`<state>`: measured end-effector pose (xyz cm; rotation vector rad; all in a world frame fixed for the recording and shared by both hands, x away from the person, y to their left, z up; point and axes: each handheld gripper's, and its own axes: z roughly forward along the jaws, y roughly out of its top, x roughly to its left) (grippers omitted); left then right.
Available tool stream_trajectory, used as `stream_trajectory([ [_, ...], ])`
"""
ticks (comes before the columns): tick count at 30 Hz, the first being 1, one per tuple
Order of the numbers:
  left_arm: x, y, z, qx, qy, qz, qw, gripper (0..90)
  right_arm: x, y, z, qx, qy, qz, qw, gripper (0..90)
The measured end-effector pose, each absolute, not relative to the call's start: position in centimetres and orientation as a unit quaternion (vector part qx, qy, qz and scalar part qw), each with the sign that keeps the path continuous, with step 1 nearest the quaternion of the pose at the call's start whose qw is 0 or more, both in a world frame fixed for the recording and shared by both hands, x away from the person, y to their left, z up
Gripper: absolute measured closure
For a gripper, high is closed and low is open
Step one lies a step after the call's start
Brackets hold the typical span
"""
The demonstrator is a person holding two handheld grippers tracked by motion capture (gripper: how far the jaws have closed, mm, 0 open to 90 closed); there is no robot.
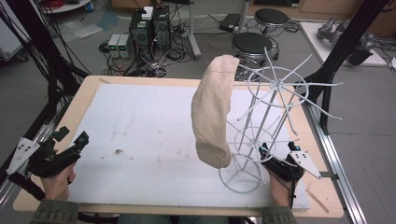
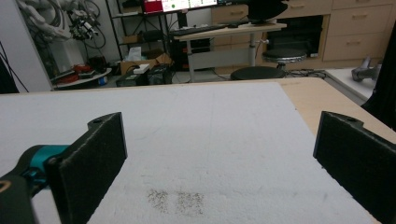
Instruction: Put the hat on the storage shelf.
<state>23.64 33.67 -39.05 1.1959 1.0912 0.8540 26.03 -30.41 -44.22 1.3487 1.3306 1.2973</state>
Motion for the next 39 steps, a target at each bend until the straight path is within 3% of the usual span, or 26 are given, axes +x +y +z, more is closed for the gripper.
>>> stream_trajectory([
  [12,23.4,34.7,-42.1,0.493,0.521,0.397,0.573,22.4,26.0,-30.4,-44.2,0.535,0.529,0.515,0.411,1.6],
  [25,22.9,34.6,-43.7,0.464,0.589,0.442,0.492,22.2,26.2,-30.3,-44.3,0.532,0.538,0.510,0.410,1.7],
  [39,23.1,34.5,-43.9,0.459,0.596,0.431,0.499,22.2,26.2,-30.2,-44.3,0.530,0.543,0.507,0.409,1.6],
])
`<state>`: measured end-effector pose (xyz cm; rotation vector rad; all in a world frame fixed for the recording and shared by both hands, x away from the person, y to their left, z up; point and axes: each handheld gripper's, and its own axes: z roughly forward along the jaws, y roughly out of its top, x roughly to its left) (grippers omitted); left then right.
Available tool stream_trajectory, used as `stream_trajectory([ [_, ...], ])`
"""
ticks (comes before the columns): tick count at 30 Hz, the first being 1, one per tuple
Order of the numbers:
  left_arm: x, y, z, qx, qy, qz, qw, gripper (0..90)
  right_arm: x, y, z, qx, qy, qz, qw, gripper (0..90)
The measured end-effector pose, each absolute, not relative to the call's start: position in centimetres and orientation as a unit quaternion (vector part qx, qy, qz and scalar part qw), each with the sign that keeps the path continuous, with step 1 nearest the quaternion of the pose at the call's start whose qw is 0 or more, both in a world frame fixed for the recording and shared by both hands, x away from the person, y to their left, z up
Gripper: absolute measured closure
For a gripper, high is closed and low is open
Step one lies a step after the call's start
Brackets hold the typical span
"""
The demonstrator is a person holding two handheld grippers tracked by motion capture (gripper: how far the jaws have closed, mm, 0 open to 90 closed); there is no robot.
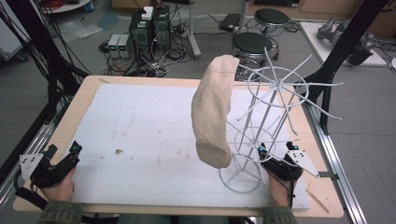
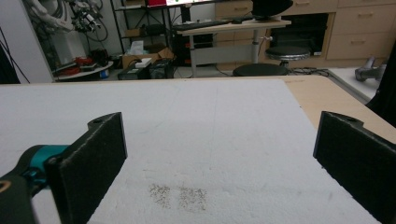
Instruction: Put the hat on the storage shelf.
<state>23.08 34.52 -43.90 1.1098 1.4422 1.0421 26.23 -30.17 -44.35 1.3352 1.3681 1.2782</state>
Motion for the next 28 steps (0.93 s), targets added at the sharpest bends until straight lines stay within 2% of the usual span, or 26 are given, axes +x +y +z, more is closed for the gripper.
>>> stream_trajectory([
  [28,23.20,34.60,-44.06,0.457,0.598,0.414,0.512,22.5,26.29,-30.15,-44.45,0.532,0.547,0.506,0.402,1.7],
])
